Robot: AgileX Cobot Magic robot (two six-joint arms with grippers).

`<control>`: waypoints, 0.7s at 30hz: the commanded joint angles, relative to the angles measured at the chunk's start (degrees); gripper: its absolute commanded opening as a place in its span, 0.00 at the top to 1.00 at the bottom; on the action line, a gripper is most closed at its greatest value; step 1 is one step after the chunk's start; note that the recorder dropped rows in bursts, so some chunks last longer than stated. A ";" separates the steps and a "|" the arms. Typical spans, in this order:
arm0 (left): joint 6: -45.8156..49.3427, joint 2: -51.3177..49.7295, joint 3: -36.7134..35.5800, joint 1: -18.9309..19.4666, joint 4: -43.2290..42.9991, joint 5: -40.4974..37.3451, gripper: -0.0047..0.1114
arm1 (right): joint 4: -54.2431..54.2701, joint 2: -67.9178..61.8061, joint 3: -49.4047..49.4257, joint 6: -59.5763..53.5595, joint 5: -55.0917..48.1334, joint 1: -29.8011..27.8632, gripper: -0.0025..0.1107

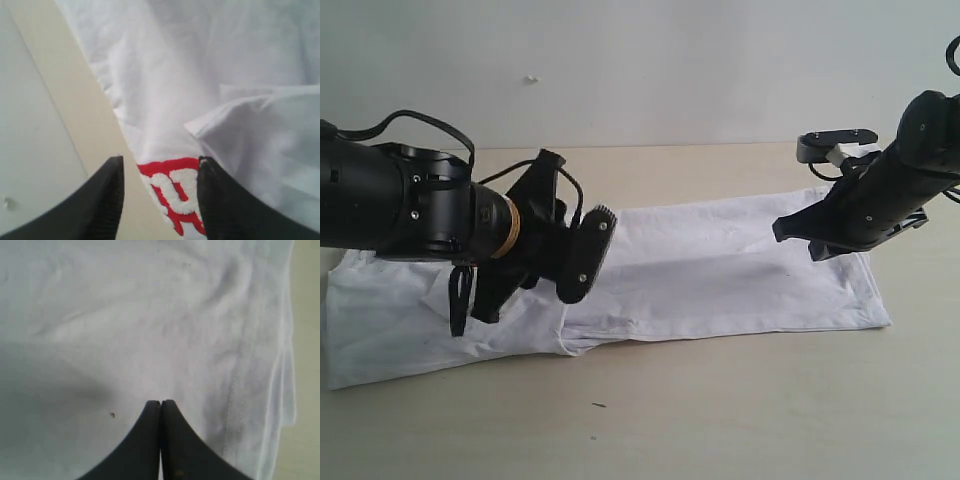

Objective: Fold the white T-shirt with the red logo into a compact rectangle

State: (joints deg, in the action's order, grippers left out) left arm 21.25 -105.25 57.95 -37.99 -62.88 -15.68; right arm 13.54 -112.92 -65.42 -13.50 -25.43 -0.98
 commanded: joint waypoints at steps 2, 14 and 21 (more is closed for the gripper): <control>-22.81 0.05 1.49 0.73 0.52 -6.64 0.65 | 0.02 0.58 -0.08 -0.38 0.73 -0.33 0.98; -6.81 4.57 2.06 10.74 50.81 -11.29 0.93 | 0.61 0.58 -0.08 -0.38 0.18 -0.33 0.98; -5.98 0.37 2.71 14.13 54.67 -15.14 0.45 | 1.02 0.58 -0.08 -0.38 -0.28 -0.33 0.98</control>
State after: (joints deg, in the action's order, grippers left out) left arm 14.52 -103.68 59.83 -23.42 -10.66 -30.86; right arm 14.23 -112.92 -65.42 -13.50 -25.67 -0.98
